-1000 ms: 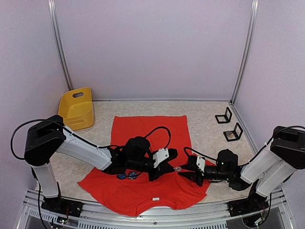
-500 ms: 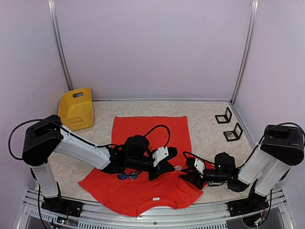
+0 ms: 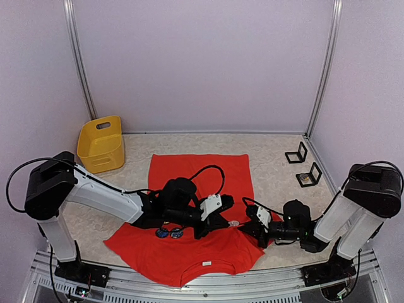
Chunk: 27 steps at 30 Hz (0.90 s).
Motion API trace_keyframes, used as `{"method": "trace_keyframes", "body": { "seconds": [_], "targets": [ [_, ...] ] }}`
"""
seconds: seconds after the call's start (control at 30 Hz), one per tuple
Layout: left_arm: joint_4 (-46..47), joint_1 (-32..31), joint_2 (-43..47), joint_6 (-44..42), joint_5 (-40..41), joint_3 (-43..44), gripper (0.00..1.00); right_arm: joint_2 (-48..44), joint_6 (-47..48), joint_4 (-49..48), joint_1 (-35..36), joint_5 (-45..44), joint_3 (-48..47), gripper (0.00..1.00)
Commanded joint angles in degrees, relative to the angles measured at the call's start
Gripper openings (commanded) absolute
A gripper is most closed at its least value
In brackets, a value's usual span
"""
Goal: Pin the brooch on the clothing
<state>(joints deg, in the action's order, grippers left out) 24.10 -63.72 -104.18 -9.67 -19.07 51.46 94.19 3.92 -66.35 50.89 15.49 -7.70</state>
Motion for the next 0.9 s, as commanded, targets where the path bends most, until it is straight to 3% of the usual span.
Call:
{"method": "trace_keyframes", "body": {
  "seconds": [0.0,0.4,0.63,0.77,0.87],
  "targets": [
    [-1.6,-0.1,2.9,-0.3,-1.7,-0.6,0.00,0.6,-0.7,2.5,-1.3,-1.4,-1.4,0.00],
    [-2.9,0.0,4.1,-0.2,-1.1,-1.0,0.00,-0.2,0.2,7.6,-1.7,0.8,-3.2,0.01],
    [-2.4,-0.1,3.6,-0.1,-0.2,-0.8,0.00,-4.7,-0.9,8.6,-1.6,7.5,-3.7,0.44],
    [-2.4,-0.1,3.5,-0.2,-0.1,-0.7,0.00,-6.3,-1.1,5.2,-1.2,8.2,-3.7,0.54],
    [-2.5,-0.1,3.4,-0.3,0.0,-0.6,0.00,-5.4,-0.4,4.2,-1.0,9.6,-4.9,0.56]
  ]
}}
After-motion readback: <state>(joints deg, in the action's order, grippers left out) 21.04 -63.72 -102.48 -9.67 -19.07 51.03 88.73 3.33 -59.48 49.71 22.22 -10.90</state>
